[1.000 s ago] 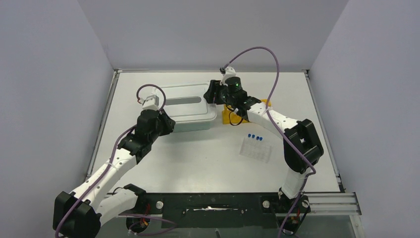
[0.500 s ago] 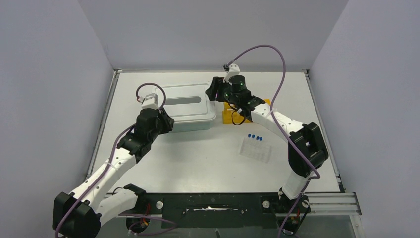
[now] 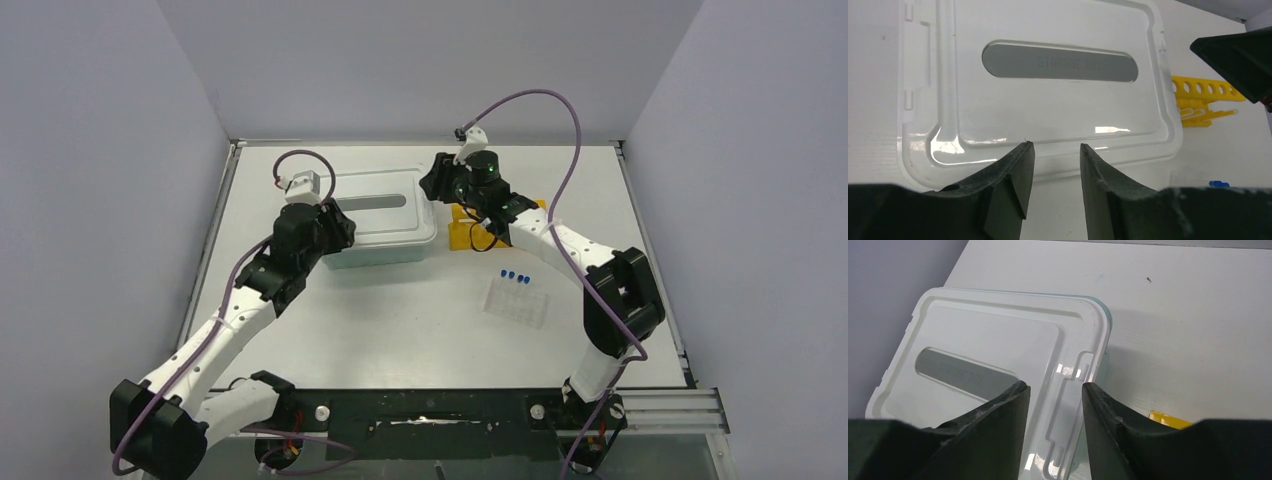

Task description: Organize the chemistry lab equipment

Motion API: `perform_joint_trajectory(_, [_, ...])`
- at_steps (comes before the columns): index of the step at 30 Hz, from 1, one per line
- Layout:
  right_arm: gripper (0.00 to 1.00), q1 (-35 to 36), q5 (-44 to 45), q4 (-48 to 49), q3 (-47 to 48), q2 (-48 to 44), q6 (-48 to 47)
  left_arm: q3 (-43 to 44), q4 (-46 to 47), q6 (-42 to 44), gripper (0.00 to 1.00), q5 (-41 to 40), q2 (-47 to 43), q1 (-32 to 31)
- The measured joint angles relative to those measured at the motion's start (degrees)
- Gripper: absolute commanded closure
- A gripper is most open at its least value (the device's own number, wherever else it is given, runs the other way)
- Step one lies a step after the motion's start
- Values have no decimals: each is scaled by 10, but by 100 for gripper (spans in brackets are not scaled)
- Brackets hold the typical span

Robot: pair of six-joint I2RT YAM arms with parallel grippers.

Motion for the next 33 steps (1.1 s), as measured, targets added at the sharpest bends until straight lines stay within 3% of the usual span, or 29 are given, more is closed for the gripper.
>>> perform_joint_trajectory(5, [64, 0, -3, 3, 5, 24, -1, 35, 19, 1, 62, 6, 35, 18])
perform_joint_trajectory(20, [65, -2, -10, -1, 52, 81, -9, 43, 81, -44, 62, 59, 137, 68])
perform_joint_trajectory(23, [62, -3, -12, -1, 57, 85, -11, 43, 100, -54, 62, 61, 154, 80])
perform_joint_trajectory(28, [50, -3, -11, 9, 59, 85, -15, 43, 113, -65, 62, 61, 163, 90])
perform_joint_trajectory(33, [47, -3, -11, 19, 56, 73, -20, 43, 113, -67, 62, 61, 164, 91])
